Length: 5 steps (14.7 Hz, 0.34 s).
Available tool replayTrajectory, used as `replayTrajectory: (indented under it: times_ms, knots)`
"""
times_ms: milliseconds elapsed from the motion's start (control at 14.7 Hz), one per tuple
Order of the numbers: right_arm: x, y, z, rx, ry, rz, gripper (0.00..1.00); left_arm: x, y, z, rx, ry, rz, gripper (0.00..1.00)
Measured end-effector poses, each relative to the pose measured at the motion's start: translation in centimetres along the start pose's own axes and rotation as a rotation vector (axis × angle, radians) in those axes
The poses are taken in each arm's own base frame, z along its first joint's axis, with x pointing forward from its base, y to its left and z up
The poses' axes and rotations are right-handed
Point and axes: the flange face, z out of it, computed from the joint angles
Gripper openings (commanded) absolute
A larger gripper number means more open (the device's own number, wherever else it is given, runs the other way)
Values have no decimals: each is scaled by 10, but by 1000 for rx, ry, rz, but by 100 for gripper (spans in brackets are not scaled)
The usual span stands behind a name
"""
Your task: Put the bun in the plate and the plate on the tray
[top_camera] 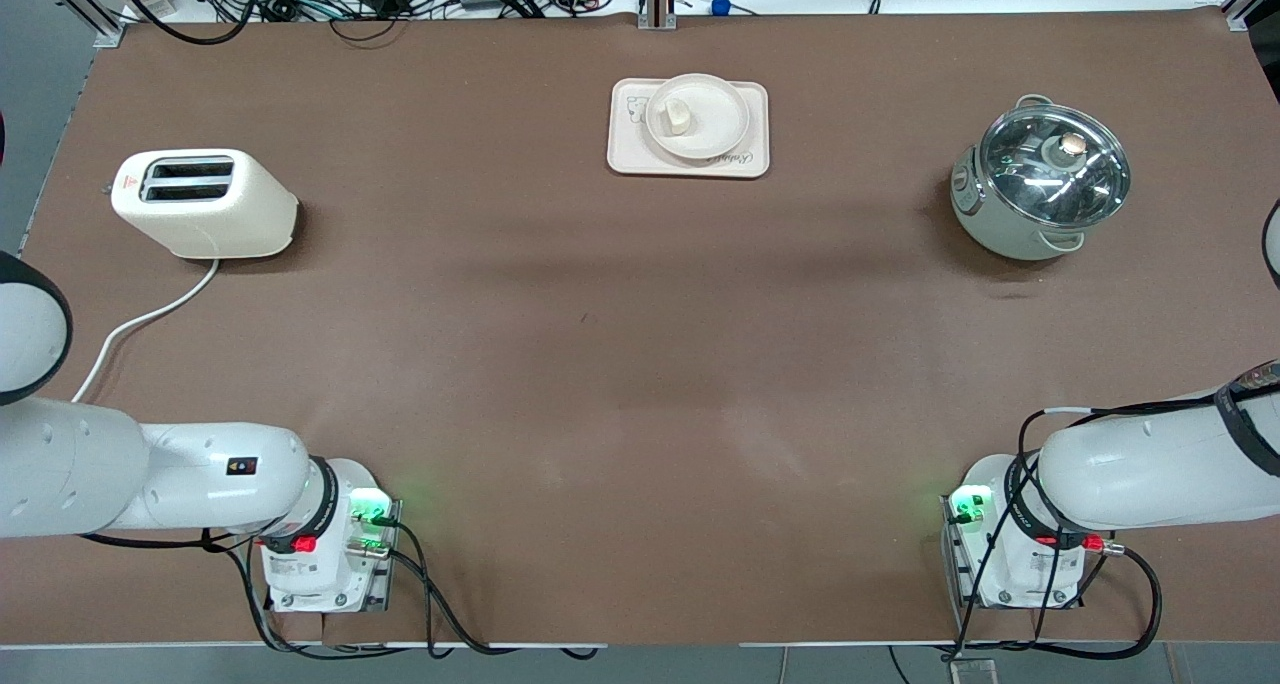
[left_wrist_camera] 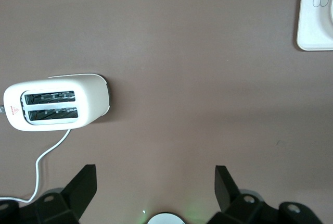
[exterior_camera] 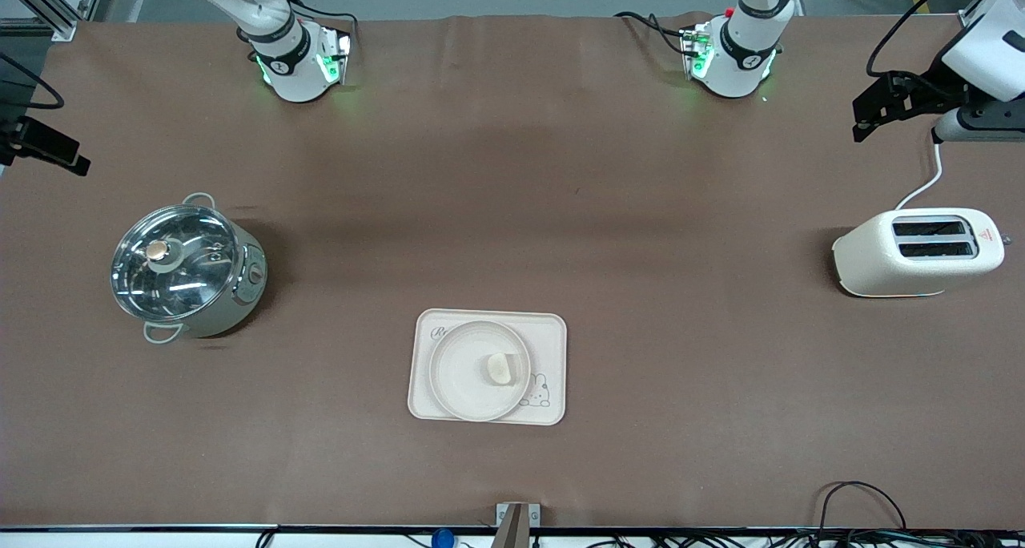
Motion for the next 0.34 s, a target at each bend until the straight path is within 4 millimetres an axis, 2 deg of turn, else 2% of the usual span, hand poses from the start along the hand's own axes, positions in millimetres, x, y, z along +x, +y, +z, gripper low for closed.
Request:
replayTrajectory:
  times_ms: [341]
  knots:
    - [0, -2, 0, -3, -2, -4, 100, 0, 0, 0, 0, 0, 0, 100]
